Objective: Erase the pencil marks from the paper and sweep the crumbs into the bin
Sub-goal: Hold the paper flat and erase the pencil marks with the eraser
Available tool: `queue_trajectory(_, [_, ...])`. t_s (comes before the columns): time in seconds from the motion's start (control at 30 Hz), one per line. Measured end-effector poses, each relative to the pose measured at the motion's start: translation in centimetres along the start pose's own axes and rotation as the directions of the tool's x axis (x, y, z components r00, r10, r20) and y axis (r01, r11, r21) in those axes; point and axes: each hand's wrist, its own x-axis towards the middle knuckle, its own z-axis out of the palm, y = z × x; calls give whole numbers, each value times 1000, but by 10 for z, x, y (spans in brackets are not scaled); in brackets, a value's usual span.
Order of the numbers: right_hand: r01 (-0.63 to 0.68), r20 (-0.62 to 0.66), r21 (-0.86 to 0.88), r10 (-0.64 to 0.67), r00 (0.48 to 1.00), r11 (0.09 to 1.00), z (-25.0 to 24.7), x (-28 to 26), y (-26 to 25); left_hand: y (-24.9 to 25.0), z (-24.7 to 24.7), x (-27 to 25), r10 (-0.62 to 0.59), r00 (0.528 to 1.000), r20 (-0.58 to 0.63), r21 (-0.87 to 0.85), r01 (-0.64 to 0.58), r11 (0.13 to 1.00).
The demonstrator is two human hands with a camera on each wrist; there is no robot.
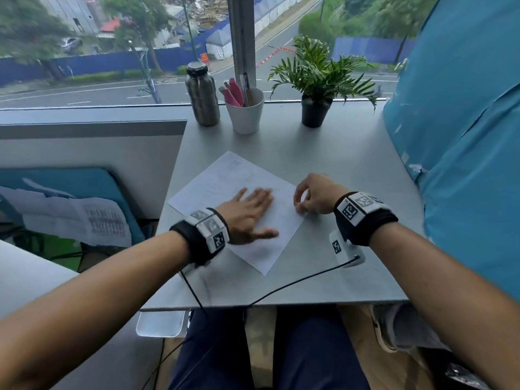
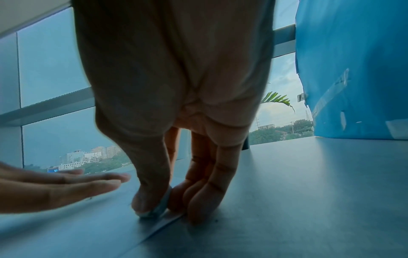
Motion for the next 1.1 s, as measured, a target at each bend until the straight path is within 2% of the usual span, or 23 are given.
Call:
queue_trajectory(0.07, [19,1,-4,-19,1000,1000,-1,-1,-1,25,4,-8,257,966,25,-34,-257,966])
queue_trajectory(0.1, [25,1,-10,-25,1000,1000,-2,-2,-1,33,8,-11,343,938,44,-65,-340,938])
queue_trajectory(0.13, [28,-1,-12,-28,1000,1000,-2,-3,-2,35,12,-11,378,924,54,-93,-373,923])
queue_trajectory(0.2, [35,-4,-8,-35,999,999,-3,-6,-3,20,16,-2,320,947,42,-125,-313,942])
queue_trajectory(0.3, [31,-14,-2,-31,999,1000,-2,-8,-4,-13,8,19,50,998,43,-161,-42,986])
queue_trajectory(0.4, [20,-25,1,-20,999,1000,-1,-9,-5,-32,-7,34,-136,987,80,-177,148,973])
queue_trajectory(0.47, [12,-12,7,-12,1000,1000,0,-8,-3,-32,-14,39,-140,986,84,-188,154,970])
queue_trajectory(0.6, [9,18,-65,-8,1000,998,-8,-5,-10,-29,-13,41,-51,998,47,-251,61,966])
queue_trajectory(0.73, [19,-161,81,-6,987,997,-15,10,-25,-25,-9,41,-111,989,97,-224,130,966])
queue_trajectory(0.83, [-2,-171,114,22,985,994,-9,23,-32,-22,-8,40,-147,980,131,-246,176,953])
queue_trajectory(0.97, [-43,-262,138,78,962,989,4,30,-34,-22,-12,43,-173,972,158,-260,210,942])
queue_trajectory(1.1, [40,-162,80,-26,986,996,13,23,-39,-22,-13,44,-181,968,173,-243,220,945])
